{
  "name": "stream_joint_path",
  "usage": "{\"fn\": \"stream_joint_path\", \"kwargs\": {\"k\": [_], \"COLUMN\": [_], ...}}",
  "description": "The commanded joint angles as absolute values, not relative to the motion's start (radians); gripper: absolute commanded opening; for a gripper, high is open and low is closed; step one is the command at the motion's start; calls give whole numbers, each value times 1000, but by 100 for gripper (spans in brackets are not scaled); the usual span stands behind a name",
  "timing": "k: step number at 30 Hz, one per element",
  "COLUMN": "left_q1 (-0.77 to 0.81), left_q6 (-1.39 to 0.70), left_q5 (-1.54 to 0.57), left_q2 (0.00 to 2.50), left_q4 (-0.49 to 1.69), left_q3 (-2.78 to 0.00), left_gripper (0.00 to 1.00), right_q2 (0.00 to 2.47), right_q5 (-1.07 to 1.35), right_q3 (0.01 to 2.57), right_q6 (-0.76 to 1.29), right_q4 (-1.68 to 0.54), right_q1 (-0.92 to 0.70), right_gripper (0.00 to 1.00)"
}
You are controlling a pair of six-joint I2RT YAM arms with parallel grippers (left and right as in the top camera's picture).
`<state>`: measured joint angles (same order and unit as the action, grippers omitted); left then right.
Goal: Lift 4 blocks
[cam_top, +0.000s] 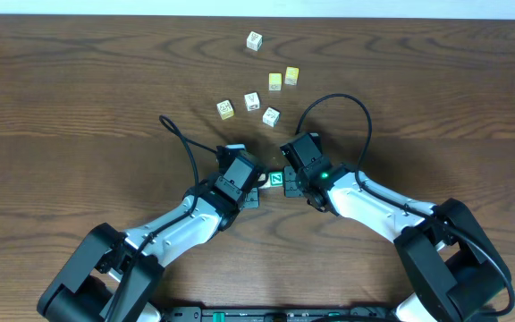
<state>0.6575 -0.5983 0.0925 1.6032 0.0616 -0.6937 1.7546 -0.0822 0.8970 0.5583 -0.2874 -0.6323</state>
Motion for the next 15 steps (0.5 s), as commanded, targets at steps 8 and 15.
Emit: {"fn": "stream_joint_path", "kwargs": {"k": [8, 15], "left_q1": [784, 784], "left_q6": [-585, -577], "left_q5": [-249, -228], "left_q2": [1577, 1577], "left_q4": [-31, -27], "left_q3": [-759, -759], "left_gripper": [7, 7], "right_q2": [1747, 1747], "right_q5": [363, 329], "right_q3": [939, 939], "right_q6": [560, 545], "right_q4": [-221, -231], "right_q1": [-708, -708], "right_gripper": [1, 1]}}
